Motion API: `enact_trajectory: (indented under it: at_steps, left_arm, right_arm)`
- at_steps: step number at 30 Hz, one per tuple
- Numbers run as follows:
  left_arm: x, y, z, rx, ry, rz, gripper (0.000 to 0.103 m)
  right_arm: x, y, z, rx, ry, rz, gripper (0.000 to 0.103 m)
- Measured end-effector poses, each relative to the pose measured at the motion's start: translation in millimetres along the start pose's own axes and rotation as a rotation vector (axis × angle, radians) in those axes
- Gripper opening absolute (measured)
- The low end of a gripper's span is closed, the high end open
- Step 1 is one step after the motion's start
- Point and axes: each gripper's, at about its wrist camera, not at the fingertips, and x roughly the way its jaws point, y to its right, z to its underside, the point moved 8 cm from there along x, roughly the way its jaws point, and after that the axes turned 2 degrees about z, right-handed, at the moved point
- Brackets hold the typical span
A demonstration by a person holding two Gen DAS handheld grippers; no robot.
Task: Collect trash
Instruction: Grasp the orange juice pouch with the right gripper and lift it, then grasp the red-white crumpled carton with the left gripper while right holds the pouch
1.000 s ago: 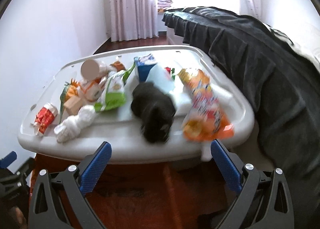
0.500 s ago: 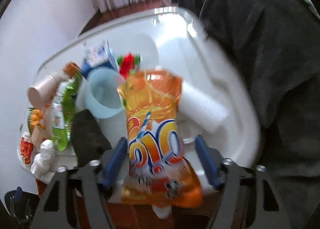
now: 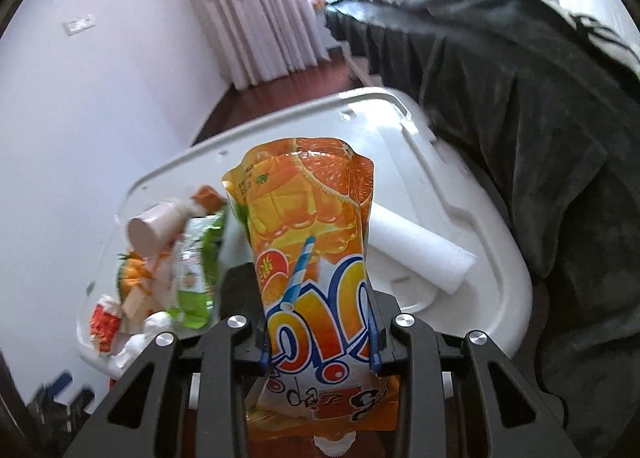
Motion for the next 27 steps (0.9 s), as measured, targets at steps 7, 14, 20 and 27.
enact_trajectory:
  at_steps: [7, 14, 20, 27]
  left_arm:
    - [39.1, 3.8, -38.8, 0.028, 0.002, -0.043, 0.097]
    - [87.9, 8.9, -52.6, 0.079, -0.015, -0.053, 0.048]
    - [74.2, -4.4, -53.1, -0.002, -0.003, -0.025, 0.025]
    - [-0.1, 11.2, -23.9, 0.018, 0.004, 0.01, 0.025]
  right_arm:
    - [1.2, -33.0, 10.1, -0.136, 0.024, -0.014, 0.033]
    - [10.6, -27.7, 9.4, -0.105, -0.002, -0.011, 0.033]
    - [11.6, -32.5, 8.7, -0.11, 0.01, 0.008, 0.033]
    - [-19.4, -60.1, 32.0, -0.198, 0.043, -0.065, 0.033]
